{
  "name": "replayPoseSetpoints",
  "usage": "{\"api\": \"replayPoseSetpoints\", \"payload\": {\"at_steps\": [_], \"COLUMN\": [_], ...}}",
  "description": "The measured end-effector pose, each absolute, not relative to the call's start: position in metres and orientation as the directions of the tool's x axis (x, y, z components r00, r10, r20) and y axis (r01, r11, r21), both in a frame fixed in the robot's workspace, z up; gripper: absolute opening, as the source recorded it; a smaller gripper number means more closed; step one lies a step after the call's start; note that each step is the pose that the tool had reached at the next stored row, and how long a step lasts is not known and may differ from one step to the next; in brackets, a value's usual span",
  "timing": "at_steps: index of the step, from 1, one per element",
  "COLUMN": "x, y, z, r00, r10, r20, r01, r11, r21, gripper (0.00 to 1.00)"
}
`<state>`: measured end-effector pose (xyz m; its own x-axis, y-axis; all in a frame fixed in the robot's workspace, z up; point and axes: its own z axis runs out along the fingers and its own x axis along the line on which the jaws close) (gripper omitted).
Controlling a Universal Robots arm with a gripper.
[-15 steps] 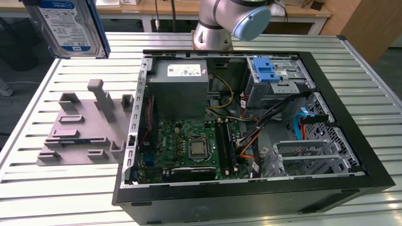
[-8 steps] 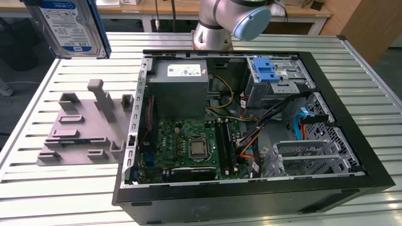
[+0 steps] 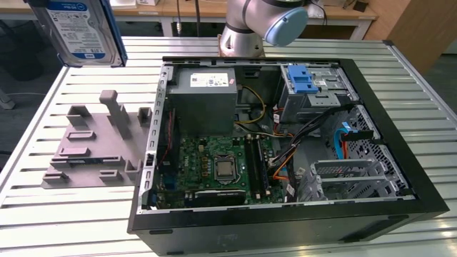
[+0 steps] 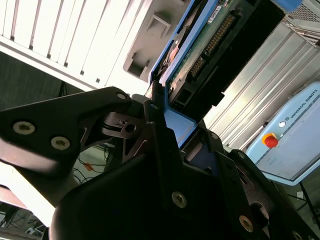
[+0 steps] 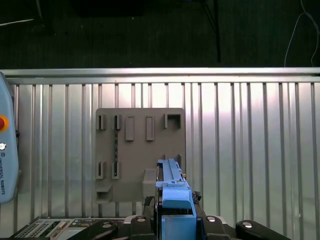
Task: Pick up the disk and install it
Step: 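Pick up the disk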
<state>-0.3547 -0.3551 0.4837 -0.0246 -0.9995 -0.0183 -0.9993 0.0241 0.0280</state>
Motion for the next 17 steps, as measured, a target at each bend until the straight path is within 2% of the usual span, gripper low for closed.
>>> {"api": "replayPoseSetpoints", "payload": {"at_steps": [17], "x": [-0.3504], "y": [-0.3557], "z": [0.4824], "r00": [-0.025], "r10": [-1.0], "r20": [-0.018], "r01": [-0.999], "r11": [0.024], "r21": [0.028], "gripper": [0.36]}}
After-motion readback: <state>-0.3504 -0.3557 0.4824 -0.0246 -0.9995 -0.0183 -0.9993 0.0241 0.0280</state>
